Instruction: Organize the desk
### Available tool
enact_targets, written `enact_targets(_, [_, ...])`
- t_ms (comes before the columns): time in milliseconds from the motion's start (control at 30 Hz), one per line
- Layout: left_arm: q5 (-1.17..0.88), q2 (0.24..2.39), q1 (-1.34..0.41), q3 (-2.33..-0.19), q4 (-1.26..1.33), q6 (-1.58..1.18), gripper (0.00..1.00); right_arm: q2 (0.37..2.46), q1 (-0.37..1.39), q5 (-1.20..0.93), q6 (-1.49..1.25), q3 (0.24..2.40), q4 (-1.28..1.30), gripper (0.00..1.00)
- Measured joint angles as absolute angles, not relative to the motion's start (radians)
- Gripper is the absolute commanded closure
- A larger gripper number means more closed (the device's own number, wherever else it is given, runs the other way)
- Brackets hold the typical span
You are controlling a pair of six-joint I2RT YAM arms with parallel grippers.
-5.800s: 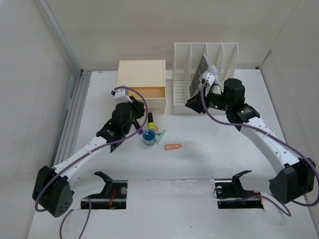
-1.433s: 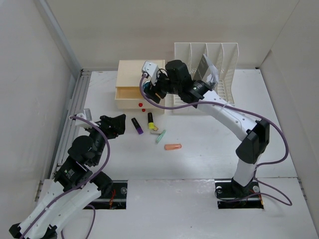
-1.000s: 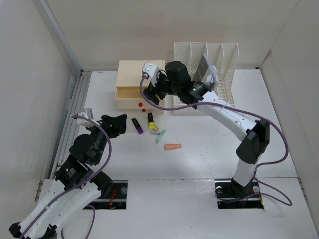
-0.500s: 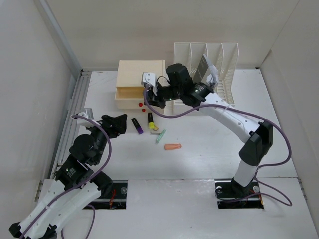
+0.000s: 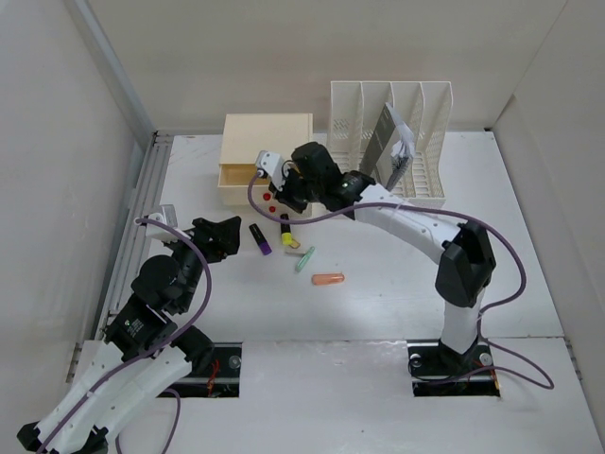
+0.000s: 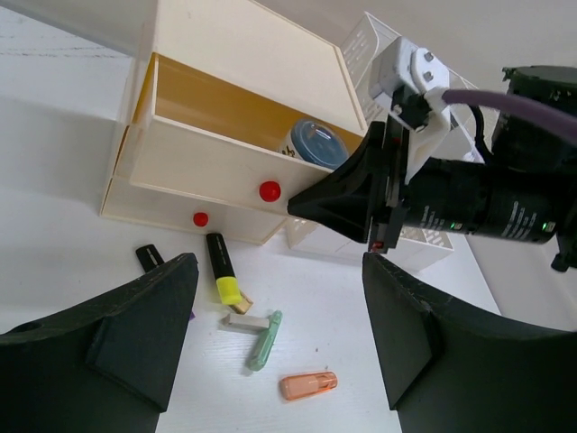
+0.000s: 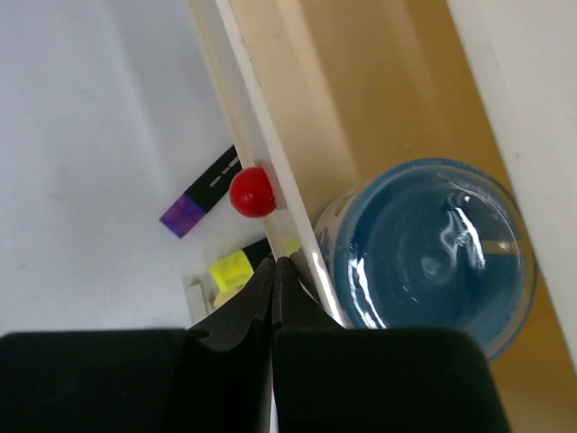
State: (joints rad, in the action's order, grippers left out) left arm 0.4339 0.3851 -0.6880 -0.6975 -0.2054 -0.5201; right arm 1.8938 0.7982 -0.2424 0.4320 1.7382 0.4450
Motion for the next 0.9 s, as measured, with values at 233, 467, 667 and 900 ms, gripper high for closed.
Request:
enact_targets(233, [0.434, 0.385, -0.688, -0.691, -0.191, -0.535, 0.27, 1.881, 0.857, -0.015, 0.422, 1.686, 0.349, 1.00])
enact_targets(467, [0.435, 0.389, -0.688, -0.613, -0.105, -0.610, 0.23, 1.922, 0.853, 0.179, 0.422, 1.694, 0.222, 1.00])
enact_targets(667, [0.448, 0.424, -0.688, -0.476, 0.023, -0.705, 0.28, 1.982, 0.850, 0.260, 0.423, 1.712, 0.190, 1.00])
enact_targets(900, [0.502, 0.527, -0.688, -0.380, 0.158, -0.776, 0.42, 1.974, 0.852, 0.260, 0.427, 1.684, 0.163, 0.98])
